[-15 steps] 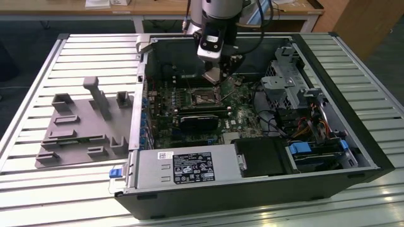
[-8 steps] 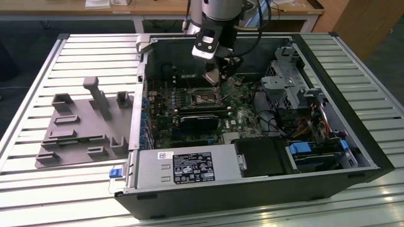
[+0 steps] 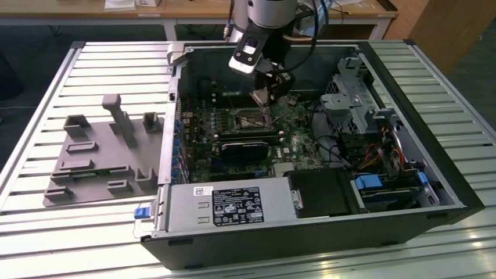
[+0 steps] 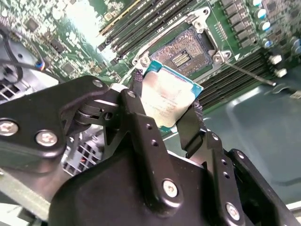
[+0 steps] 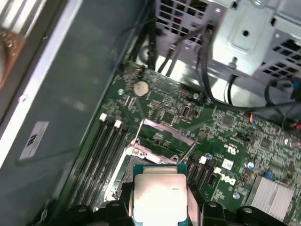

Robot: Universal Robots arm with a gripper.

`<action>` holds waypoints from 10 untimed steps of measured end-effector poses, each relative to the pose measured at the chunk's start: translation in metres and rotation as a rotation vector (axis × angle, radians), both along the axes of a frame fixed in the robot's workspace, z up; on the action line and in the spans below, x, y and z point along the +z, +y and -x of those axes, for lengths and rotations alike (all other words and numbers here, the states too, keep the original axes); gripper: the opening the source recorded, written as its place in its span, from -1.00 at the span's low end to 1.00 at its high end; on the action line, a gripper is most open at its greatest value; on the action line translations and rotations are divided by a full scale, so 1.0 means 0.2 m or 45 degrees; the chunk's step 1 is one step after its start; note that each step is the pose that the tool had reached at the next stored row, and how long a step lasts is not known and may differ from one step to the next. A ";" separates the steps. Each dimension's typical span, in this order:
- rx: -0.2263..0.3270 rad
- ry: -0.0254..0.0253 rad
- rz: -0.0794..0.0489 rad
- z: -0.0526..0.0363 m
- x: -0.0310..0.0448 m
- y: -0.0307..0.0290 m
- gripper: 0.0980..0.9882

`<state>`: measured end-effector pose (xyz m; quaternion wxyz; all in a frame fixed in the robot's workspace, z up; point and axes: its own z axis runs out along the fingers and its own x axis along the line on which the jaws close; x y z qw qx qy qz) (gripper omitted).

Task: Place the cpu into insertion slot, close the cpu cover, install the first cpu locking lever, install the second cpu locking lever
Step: 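Place the cpu into insertion slot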

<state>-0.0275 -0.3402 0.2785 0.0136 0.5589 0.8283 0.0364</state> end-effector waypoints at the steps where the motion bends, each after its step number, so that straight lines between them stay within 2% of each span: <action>1: -0.023 0.0000 0.000 0.000 -0.004 0.000 -0.01; 10: -0.231 0.0001 0.000 0.000 -0.041 0.000 -0.01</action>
